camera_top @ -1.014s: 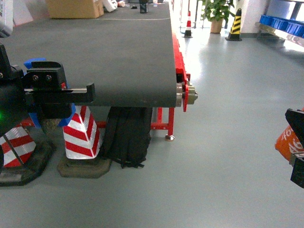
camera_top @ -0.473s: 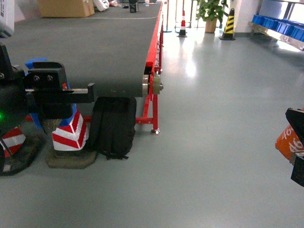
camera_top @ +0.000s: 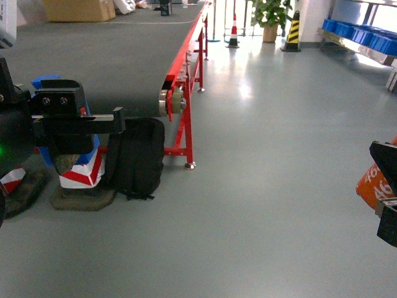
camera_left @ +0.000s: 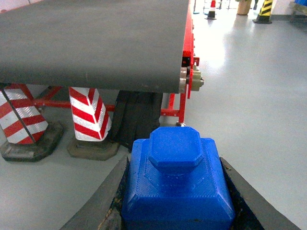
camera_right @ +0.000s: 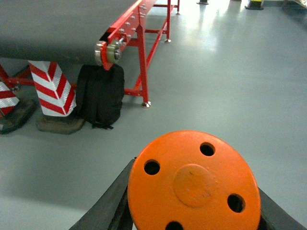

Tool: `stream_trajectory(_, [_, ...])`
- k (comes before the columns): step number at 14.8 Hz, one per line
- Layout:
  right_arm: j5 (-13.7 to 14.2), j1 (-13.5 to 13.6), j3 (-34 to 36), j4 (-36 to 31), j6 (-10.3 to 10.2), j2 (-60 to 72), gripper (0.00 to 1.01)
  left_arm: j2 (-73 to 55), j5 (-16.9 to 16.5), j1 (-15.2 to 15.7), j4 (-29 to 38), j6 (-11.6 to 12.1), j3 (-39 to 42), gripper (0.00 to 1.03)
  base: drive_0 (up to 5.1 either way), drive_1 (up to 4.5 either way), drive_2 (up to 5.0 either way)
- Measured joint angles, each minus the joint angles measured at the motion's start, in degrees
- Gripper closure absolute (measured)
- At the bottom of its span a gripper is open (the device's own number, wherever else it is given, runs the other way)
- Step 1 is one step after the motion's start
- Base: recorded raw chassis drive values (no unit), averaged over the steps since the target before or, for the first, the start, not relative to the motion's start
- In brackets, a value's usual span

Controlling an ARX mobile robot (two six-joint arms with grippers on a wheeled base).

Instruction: Sort blue parts and orange caps into right shelf containers

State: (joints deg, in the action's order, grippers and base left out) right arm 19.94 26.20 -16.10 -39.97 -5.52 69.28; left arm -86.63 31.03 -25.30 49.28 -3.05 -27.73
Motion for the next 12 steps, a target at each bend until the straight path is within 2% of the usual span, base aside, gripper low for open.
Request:
stream_trajectory(2, [0.11, 0.00, 0.00, -0.11, 0.00, 0.00, 0.57, 0.00, 0.02, 0.00, 0.02, 0.00, 0.00, 0.63, 4.1, -4.34, 0.3])
stream_trajectory(4, [-0.15, 0.02, 0.00, -0.15, 0.00, -0.02, 0.57, 0.00, 0.04, 0.00, -0.02, 0.00, 0.00, 0.63, 4.9, -1.90, -3.0])
stream_trajectory(12, [-0.09, -0.02, 0.00, 0.13, 0.00, 0.00, 0.57, 0.00, 0.02, -0.04, -0.13, 0.00, 0.00, 0.63, 4.1, -0.15, -4.5])
